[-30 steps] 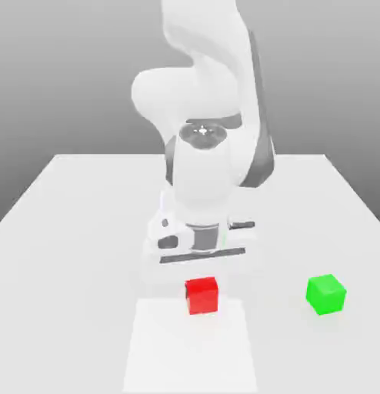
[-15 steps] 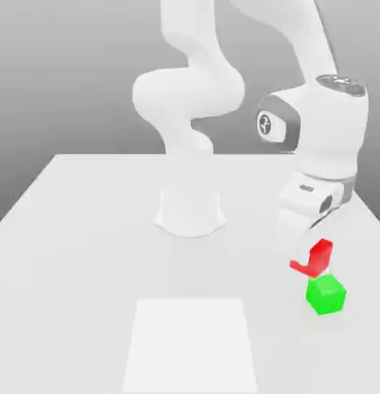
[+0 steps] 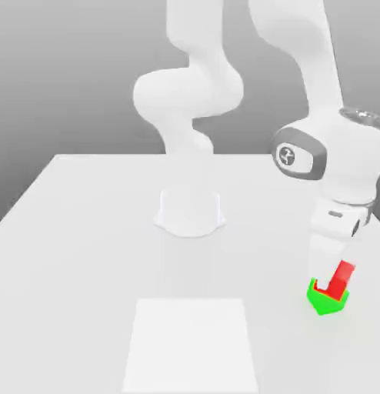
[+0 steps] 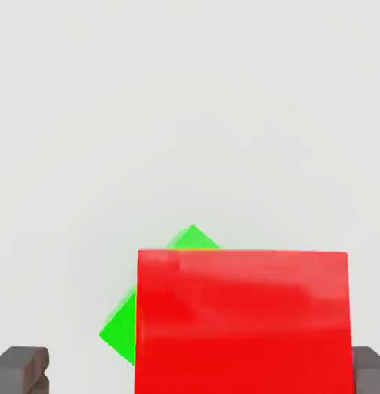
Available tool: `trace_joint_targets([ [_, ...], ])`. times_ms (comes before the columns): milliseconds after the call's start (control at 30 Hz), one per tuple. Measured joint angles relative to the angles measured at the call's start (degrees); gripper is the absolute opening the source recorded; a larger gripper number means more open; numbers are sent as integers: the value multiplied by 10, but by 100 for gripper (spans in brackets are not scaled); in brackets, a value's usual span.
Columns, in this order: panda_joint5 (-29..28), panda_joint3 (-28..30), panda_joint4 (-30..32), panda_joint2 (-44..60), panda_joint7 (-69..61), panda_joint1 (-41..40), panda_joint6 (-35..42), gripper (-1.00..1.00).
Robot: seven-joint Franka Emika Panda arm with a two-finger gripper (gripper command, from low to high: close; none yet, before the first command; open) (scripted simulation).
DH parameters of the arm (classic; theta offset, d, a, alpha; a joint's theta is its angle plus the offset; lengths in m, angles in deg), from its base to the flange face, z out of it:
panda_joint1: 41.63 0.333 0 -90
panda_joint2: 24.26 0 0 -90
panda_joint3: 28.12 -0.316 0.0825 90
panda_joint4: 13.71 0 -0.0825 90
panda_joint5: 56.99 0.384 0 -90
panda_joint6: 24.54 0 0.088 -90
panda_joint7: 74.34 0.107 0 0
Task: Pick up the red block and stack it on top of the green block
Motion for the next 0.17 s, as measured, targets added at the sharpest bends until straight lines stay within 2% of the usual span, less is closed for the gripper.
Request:
trace_joint_targets([
  [167, 60, -5, 4, -82, -43, 9, 75, 100],
])
